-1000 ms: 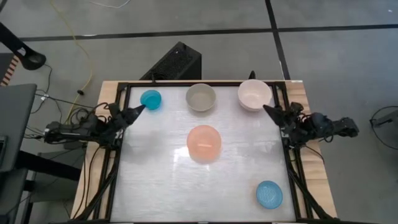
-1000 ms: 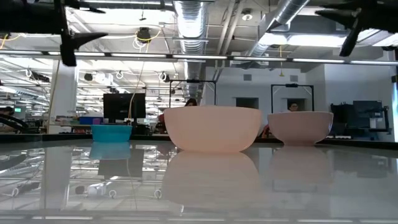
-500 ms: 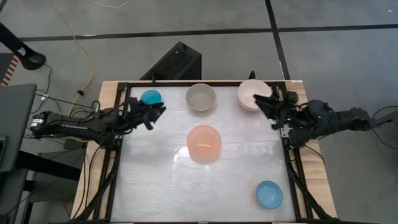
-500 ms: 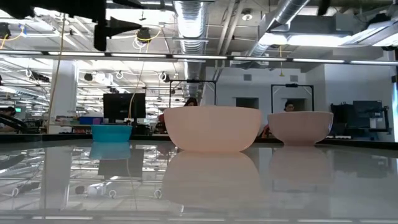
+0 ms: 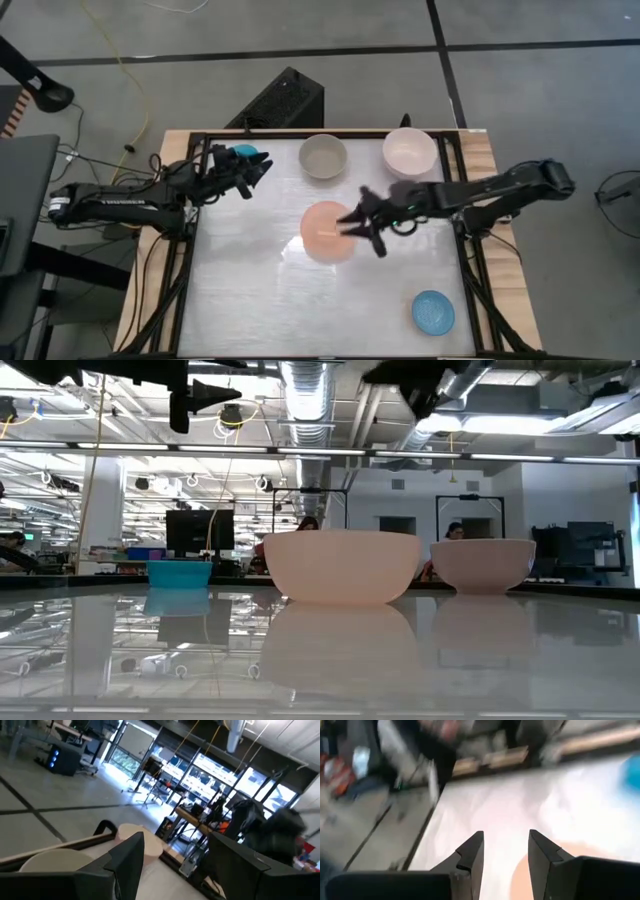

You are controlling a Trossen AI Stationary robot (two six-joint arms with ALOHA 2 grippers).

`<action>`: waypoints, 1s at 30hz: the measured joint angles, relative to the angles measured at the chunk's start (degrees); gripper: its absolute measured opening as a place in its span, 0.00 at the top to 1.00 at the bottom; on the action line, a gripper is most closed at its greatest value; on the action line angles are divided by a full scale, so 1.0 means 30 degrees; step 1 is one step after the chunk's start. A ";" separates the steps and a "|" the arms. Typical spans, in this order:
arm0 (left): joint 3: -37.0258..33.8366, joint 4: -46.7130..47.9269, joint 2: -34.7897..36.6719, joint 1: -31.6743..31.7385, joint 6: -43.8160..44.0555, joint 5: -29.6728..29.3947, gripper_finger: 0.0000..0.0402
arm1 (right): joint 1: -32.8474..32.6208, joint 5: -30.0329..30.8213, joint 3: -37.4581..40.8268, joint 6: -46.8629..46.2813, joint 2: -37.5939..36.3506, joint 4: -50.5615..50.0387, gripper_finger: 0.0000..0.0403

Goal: Nest bowls inside each other
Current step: Stack the orange bowl on top of the white bowl

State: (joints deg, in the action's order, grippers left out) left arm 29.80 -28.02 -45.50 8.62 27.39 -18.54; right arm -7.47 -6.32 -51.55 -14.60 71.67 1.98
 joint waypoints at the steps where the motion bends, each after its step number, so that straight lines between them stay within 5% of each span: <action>1: 0.0000 0.0097 0.0054 0.0115 0.0022 0.0134 0.48 | -0.0039 -0.0551 -0.0086 0.0038 0.0600 -0.0056 0.69; 12: 0.0000 0.0263 0.0081 0.0505 0.0090 0.0594 0.48 | -0.0405 -0.2445 -0.0255 0.2399 0.4901 -0.0208 0.69; 30: -0.0011 0.0671 0.0081 0.0498 0.0458 0.0784 0.48 | 0.0543 -0.0824 -0.0270 0.4893 0.9194 -0.0861 0.70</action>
State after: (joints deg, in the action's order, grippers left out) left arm 29.77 -26.01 -45.25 10.11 28.76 -16.19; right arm -5.84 -8.79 -52.36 0.08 99.25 -0.60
